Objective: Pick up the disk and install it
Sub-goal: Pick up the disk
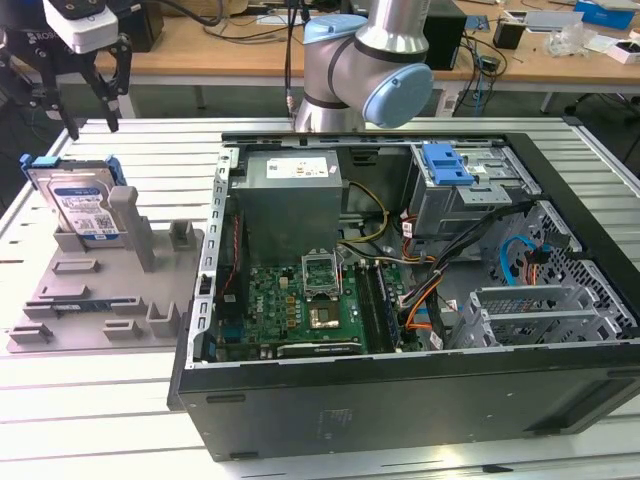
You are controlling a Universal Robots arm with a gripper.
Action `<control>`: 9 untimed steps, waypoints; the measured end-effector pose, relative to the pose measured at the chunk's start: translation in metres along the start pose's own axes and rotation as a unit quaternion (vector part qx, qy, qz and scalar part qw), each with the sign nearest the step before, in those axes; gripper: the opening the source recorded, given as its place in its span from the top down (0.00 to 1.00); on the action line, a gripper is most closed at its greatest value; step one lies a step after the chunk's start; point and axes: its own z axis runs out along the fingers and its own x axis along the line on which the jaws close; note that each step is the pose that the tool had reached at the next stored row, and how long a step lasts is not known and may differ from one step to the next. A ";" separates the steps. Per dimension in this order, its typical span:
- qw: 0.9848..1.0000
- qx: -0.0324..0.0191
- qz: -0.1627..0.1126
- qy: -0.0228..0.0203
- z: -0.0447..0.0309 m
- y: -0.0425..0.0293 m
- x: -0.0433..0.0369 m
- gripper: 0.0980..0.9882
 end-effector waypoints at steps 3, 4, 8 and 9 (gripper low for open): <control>1.000 0.000 -0.022 0.001 0.0006 0.0008 0.0000 0.57; 0.999 0.000 -0.037 0.001 0.0007 0.0011 -0.0001 0.57; 0.995 -0.001 -0.102 0.004 0.0012 0.0016 -0.0003 0.57; 0.994 -0.001 -0.113 0.004 0.0013 0.0016 -0.0003 0.57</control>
